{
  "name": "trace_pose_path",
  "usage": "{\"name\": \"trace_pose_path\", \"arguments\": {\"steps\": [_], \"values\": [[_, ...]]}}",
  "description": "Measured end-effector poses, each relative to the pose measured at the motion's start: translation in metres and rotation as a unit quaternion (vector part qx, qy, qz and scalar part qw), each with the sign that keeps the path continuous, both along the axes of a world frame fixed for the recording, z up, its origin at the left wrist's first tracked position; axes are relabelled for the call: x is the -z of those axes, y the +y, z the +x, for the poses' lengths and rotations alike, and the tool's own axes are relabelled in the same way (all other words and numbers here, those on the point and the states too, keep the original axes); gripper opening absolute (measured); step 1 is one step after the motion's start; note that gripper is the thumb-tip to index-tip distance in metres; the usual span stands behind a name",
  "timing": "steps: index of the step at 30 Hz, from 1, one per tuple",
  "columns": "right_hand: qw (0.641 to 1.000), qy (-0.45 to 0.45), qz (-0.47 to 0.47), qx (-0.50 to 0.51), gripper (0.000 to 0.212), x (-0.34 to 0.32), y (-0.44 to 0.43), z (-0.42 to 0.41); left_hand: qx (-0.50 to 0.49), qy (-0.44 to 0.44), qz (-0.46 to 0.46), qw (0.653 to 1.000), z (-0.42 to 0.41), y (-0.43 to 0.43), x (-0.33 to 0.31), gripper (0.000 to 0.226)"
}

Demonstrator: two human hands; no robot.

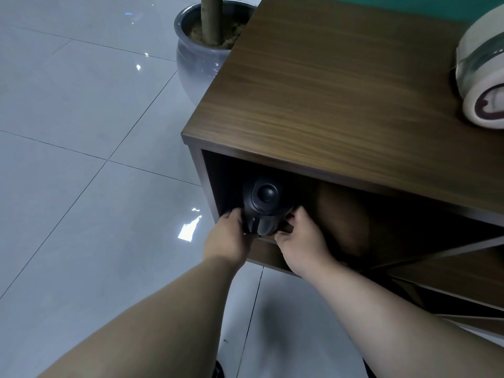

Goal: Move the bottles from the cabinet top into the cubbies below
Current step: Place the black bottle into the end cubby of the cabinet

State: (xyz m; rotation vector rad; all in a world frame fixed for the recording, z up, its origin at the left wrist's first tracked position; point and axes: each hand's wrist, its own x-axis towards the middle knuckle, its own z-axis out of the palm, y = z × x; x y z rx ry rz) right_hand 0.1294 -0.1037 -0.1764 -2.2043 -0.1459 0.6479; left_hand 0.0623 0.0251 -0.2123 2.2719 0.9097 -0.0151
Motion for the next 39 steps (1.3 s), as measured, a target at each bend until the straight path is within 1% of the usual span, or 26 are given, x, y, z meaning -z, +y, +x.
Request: {"name": "trace_pose_path", "arguments": {"steps": [10, 14, 17, 20, 23, 24, 26, 28, 29, 30, 32, 34, 37, 39], "values": [[1.0, 0.006, 0.004, 0.014, 0.04, -0.001, 0.002, -0.007, 0.005, -0.008, -0.004, 1.0, 0.002, 0.002, 0.005, 0.026], [1.0, 0.005, -0.002, 0.015, 0.041, 0.0, 0.002, -0.009, 0.014, -0.003, -0.004, 1.0, 0.002, 0.002, 0.005, 0.028], [1.0, 0.013, 0.011, 0.024, 0.042, 0.005, 0.001, -0.008, 0.023, 0.004, -0.004, 1.0, 0.002, 0.003, 0.003, 0.033], [0.999, 0.024, 0.017, 0.016, 0.054, 0.007, -0.001, -0.006, 0.041, 0.008, -0.023, 0.999, -0.001, 0.005, 0.002, 0.04], [0.999, 0.043, -0.02, -0.007, 0.08, -0.002, -0.005, -0.007, 0.059, 0.01, -0.049, 0.997, -0.006, 0.01, -0.004, 0.041], [0.998, 0.054, -0.024, -0.01, 0.086, -0.009, -0.008, -0.008, 0.069, 0.021, -0.056, 0.996, -0.008, 0.013, -0.009, 0.038], [0.997, 0.076, -0.021, -0.018, 0.089, -0.027, -0.017, -0.011, 0.102, 0.083, -0.073, 0.989, -0.012, 0.016, -0.025, 0.033], [0.997, 0.076, -0.01, -0.03, 0.084, -0.045, -0.029, -0.016, 0.121, 0.163, -0.133, 0.97, -0.018, 0.017, -0.049, 0.035], [0.997, 0.063, -0.002, -0.032, 0.081, -0.053, -0.036, -0.019, 0.127, 0.19, -0.154, 0.961, -0.022, 0.017, -0.062, 0.035], [0.999, 0.036, 0.006, -0.03, 0.078, -0.061, -0.045, -0.022, 0.138, 0.199, -0.15, 0.959, -0.025, 0.015, -0.075, 0.031], [0.999, -0.029, 0.019, -0.021, 0.07, -0.08, -0.062, -0.031, 0.156, 0.173, -0.104, 0.967, -0.029, 0.009, -0.101, 0.028], [0.996, -0.081, 0.041, -0.009, 0.06, -0.098, -0.082, -0.042, 0.169, 0.135, -0.07, 0.974, -0.031, -0.002, -0.128, 0.037], [0.986, -0.132, 0.095, 0.025, 0.045, -0.134, -0.109, -0.064, 0.186, 0.103, -0.056, 0.975, -0.041, -0.026, -0.165, 0.048], [0.977, -0.172, 0.118, 0.04, 0.044, -0.158, -0.125, -0.075, 0.179, 0.065, -0.064, 0.98, -0.053, -0.038, -0.184, 0.052]]}}
